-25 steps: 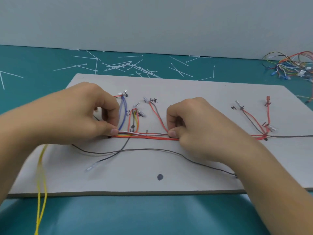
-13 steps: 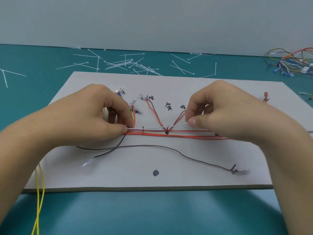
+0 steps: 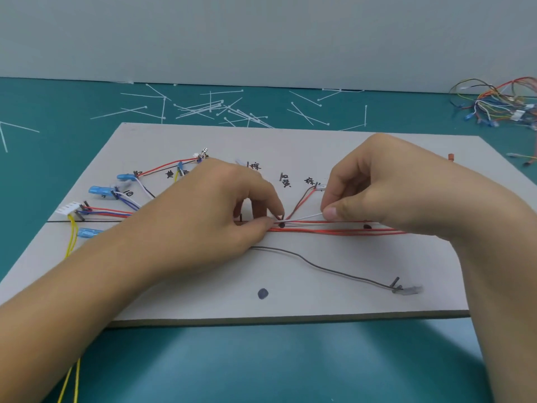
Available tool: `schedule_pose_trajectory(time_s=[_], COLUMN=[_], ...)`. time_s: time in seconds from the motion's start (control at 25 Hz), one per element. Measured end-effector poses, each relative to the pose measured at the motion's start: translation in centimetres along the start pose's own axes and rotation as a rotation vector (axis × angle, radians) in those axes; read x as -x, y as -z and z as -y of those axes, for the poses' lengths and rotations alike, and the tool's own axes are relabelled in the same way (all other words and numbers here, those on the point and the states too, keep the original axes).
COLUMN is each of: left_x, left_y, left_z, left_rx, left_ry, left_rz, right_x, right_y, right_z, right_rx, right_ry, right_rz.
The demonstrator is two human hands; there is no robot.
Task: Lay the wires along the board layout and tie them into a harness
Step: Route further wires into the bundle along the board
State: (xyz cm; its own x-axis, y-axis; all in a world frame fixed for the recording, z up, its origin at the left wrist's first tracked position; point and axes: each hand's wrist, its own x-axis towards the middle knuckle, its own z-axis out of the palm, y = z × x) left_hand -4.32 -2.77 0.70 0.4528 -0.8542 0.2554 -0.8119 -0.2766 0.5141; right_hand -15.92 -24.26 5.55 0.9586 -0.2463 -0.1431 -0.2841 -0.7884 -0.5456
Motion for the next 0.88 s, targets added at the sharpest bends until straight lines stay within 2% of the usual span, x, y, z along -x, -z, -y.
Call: schedule_pose_trajectory(time_s=[0.2,0.48,0.88], left_x=[-0.8,-1.2,-2.0], left_y=[-0.3,-0.3,-0.2], left_z=[0.0,0.5,0.6], left_rx=[-0.004,0.029,-0.002], left_ry=[0.025,-0.014,-0.03], left_rz=[-0.029,0.068,0.154], right_x=[0.1,0.1,0.5], right_y=[0.5,1.6,2.2], right_z=[-0.3,-1.2,-2.0], right_rx=[0.043,0.027,0.206], right_ry=[0.004,-0.018,-0.107], right_rz=[0.04,0.027,0.057])
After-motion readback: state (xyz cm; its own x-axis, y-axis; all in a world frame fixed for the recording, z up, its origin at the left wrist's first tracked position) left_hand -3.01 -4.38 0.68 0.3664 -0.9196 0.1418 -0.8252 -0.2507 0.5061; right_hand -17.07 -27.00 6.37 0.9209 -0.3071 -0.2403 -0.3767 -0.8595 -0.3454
